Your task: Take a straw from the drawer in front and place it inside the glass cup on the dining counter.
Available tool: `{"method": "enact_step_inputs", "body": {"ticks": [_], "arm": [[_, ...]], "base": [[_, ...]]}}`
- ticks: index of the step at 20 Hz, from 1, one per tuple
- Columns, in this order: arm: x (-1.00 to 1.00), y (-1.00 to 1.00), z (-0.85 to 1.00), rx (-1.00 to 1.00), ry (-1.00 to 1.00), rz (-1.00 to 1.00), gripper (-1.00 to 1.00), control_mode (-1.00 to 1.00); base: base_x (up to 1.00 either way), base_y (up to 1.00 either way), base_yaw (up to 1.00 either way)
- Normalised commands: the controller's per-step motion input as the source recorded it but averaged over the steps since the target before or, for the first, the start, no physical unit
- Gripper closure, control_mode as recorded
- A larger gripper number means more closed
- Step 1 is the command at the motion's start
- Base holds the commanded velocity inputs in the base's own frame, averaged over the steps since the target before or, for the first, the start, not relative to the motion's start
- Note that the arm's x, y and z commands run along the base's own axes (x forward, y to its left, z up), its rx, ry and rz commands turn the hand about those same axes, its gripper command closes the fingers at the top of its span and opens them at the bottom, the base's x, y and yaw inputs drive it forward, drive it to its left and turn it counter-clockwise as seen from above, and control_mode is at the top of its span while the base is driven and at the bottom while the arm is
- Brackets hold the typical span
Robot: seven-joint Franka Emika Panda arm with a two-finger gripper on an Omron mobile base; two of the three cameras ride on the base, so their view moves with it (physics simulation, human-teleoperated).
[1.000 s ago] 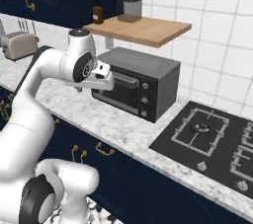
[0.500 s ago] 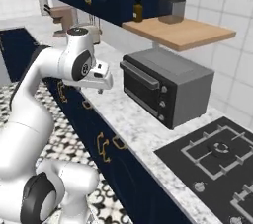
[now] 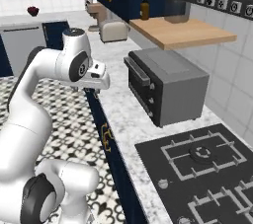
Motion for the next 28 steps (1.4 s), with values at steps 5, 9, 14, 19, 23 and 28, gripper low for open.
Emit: {"method": "enact_step_inputs", "body": {"ticks": [5,9,14,19,23,28], "arm": [[0.08,-0.21,0.0,0.04,0.0,0.13,-1.0,-1.0],[0.03,0.49,0.0,-0.08,-0.01,0.14,-1.0,-1.0],[0.06,0.99,-0.19,-0.3,-0.01,0.0,-1.0,-1.0],[0.18,0.75,-0.58,-0.32,0.02,-0.02,-1.0,-1.0],[0.18,0.36,-0.9,-0.37,0.01,-0.01,-1.0,-1.0],[0.31,0.02,-0.87,-0.39,0.0,-0.05,-1.0,-1.0]], "base": [[0.06,-0.56,0.25],[0.0,0.0,0.0],[0.0,0.0,0.0],[0.0,0.0,0.0],[0.0,0.0,0.0],[0.0,0.0,0.0]]}}
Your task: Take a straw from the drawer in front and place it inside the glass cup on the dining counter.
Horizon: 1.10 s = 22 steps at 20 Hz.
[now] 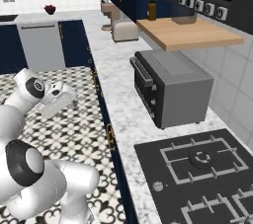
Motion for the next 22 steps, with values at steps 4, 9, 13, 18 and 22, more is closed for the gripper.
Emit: {"method": "enact_step_inputs", "body": {"ticks": [4,9,13,18,22], "arm": [[0.29,-0.01,-0.74,-0.37,0.0,-0.12,-1.0,-1.0],[0.28,-0.2,-0.5,-0.34,0.0,-0.13,-1.0,-1.0],[0.34,-0.38,-0.44,-0.25,0.0,-0.12,-1.0,-1.0],[0.31,-0.35,-0.42,-0.19,0.0,-0.15,-1.0,-1.0],[0.32,-0.22,-0.47,-0.15,0.0,-0.13,-1.0,-1.0]], "base": [[0.0,0.0,0.0],[0.0,0.0,0.0],[0.0,0.0,0.0],[0.0,0.0,0.0],[0.0,0.0,0.0]]}}
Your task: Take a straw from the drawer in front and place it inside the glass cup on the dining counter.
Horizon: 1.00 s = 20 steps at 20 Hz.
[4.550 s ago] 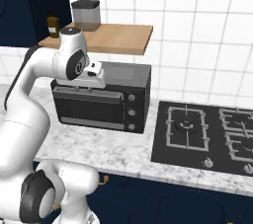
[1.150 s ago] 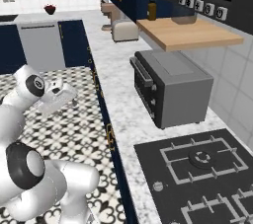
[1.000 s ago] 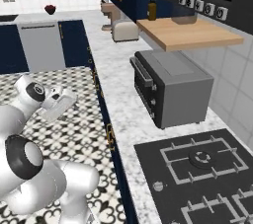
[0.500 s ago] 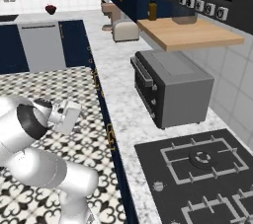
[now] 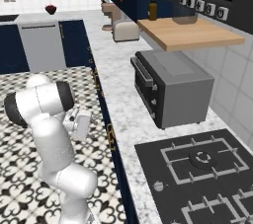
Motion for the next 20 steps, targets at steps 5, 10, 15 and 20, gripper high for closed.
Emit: {"method": "enact_step_inputs", "body": {"ticks": [5,10,15,20], "arm": [[0.44,-0.05,-0.43,-0.03,0.0,-0.07,-1.0,-1.0],[0.45,0.0,-0.43,0.0,-0.01,-0.01,-1.0,-1.0],[0.11,-0.15,-0.19,0.0,-0.18,-0.03,-1.0,-1.0],[0.02,-0.26,-0.06,0.0,-0.25,-0.01,-1.0,-1.0]], "base": [[0.0,0.0,0.0],[0.0,0.0,0.0],[0.0,0.0,0.0],[0.0,0.0,0.0]]}}
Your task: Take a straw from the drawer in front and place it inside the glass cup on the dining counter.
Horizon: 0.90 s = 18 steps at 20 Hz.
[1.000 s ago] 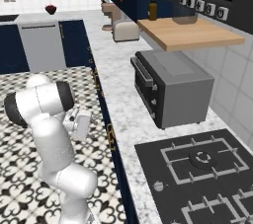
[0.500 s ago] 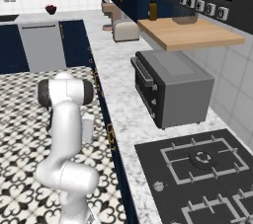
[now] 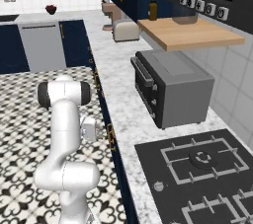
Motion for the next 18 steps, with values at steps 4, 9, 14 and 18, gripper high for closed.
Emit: {"method": "enact_step_inputs", "body": {"ticks": [4,9,14,18], "arm": [[0.25,-0.26,-0.1,0.01,-0.04,0.03,-1.0,-1.0],[0.4,-0.19,-0.2,0.04,0.02,0.15,-1.0,-1.0],[0.33,-0.11,-0.39,0.02,0.1,0.21,-1.0,-1.0],[0.18,-0.08,-0.4,0.0,0.1,0.18,-1.0,-1.0]], "base": [[0.0,0.0,0.0],[0.0,0.0,0.0],[0.0,0.0,0.0],[0.0,0.0,0.0]]}}
